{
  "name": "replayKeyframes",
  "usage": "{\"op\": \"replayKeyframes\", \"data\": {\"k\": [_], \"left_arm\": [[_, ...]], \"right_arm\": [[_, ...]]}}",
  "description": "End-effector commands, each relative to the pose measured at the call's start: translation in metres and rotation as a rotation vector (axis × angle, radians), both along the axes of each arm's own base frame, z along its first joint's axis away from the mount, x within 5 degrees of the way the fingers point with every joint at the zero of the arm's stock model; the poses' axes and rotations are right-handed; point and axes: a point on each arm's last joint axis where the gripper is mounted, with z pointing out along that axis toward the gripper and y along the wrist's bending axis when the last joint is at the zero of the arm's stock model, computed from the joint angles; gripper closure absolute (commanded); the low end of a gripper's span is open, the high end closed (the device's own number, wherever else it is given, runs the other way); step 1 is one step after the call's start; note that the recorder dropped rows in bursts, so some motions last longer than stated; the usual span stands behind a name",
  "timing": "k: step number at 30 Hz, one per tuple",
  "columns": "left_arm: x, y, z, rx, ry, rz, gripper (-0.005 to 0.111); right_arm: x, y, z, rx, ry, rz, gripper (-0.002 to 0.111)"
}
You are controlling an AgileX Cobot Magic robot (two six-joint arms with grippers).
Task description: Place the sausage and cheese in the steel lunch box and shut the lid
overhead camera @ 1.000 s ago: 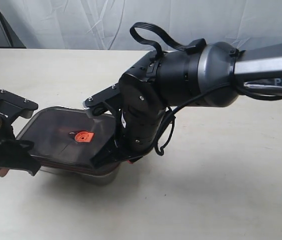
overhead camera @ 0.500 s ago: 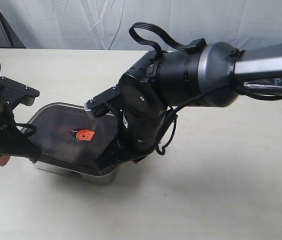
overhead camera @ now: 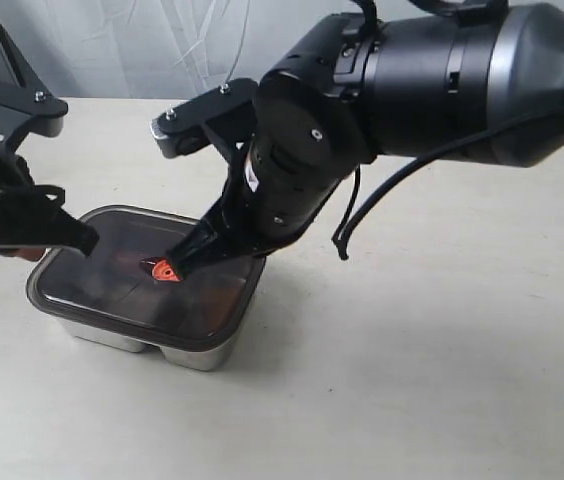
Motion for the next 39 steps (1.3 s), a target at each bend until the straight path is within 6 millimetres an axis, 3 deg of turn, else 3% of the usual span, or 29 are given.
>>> {"op": "replayKeyframes", "data": {"k": [1, 8, 16, 21, 39], "left_arm": [[0.01, -0.002, 0.008, -0.008, -0.06, -0.01, 0.106], [0.025, -0.003, -0.002, 0.006, -0.034, -0.004, 0.106], [0.034, 0.016, -0.008, -0.033, -0.019, 0.053, 0.106], [0.038, 0.01, -0.018, -0.104, 0.008, 0.024, 0.106], [0.05, 0.007, -0.063, -0.081, 0.162, 0.033, 0.106]], "right_arm": [[0.007, 0.006, 0.015, 0.072, -0.06, 0.005, 0.109], [0.01, 0.015, 0.01, 0.117, -0.045, -0.004, 0.109], [0.014, 0.022, -0.011, 0.103, 0.004, -0.017, 0.109], [0.015, 0.026, -0.023, 0.093, 0.034, -0.025, 0.109], [0.015, 0.028, -0.063, -0.018, 0.155, -0.048, 0.109]]}}
